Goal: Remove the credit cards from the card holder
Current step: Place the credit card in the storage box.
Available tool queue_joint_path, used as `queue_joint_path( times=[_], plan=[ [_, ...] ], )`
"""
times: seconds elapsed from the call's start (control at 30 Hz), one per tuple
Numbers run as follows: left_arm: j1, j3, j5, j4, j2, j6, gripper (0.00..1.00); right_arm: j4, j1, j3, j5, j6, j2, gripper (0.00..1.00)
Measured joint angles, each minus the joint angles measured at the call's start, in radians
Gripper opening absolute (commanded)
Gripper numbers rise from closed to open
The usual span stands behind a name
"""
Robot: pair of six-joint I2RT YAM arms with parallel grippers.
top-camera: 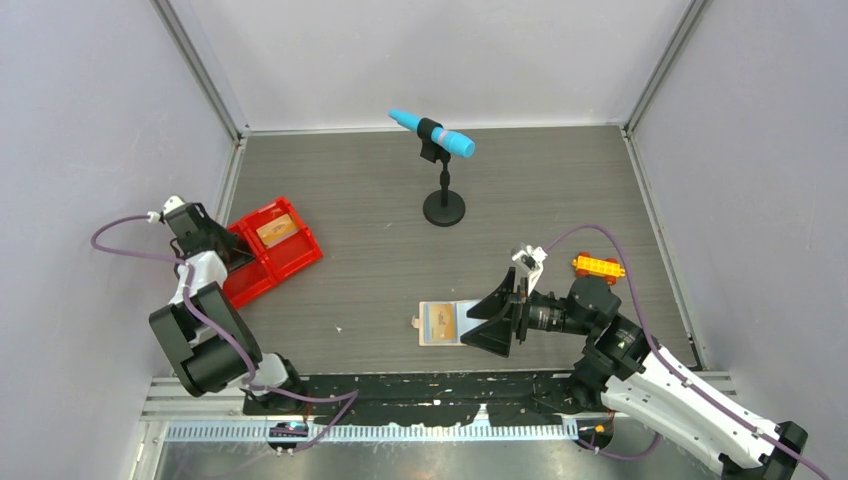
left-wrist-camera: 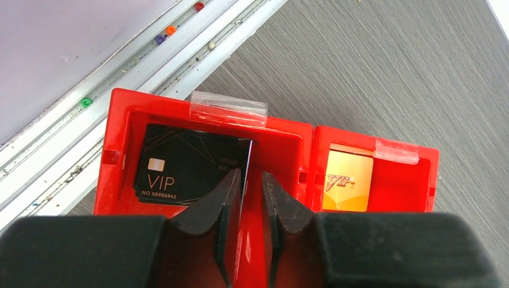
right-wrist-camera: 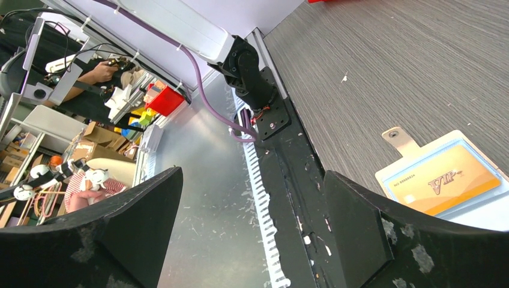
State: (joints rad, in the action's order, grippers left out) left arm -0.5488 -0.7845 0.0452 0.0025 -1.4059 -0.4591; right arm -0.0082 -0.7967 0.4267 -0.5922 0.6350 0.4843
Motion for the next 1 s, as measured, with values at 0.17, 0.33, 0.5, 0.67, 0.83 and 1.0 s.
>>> queue_joint_path(
  times=[0.17, 0.33, 0.5, 0.67, 0.83, 1.0],
  plan=[
    [0.001, -0.001, -0.014, -0.01, 0.004, 0.0, 0.26, 0.0, 0.0, 0.0, 0.0, 0.0, -0.002, 0.95],
    [0.001, -0.023, -0.047, -0.047, 0.026, 0.0, 0.33, 0.0, 0.0, 0.0, 0.005, 0.0, -0.016, 0.95],
    [0.004, -0.054, -0.064, -0.064, 0.047, -0.004, 0.34, -0.002, 0.0, 0.0, 0.007, 0.0, -0.015, 0.95],
    [0.009, -0.096, -0.074, -0.119, 0.065, -0.019, 0.35, -0.03, 0.0, 0.006, 0.035, 0.001, -0.01, 0.96],
    [0.022, -0.179, -0.024, -0.233, 0.096, -0.087, 0.35, -0.101, 0.0, 0.013, 0.134, 0.013, 0.011, 0.95],
    [0.047, -0.211, 0.108, -0.308, 0.148, -0.126, 0.37, -0.211, 0.0, 0.027, 0.288, 0.03, 0.004, 0.95]
  ],
)
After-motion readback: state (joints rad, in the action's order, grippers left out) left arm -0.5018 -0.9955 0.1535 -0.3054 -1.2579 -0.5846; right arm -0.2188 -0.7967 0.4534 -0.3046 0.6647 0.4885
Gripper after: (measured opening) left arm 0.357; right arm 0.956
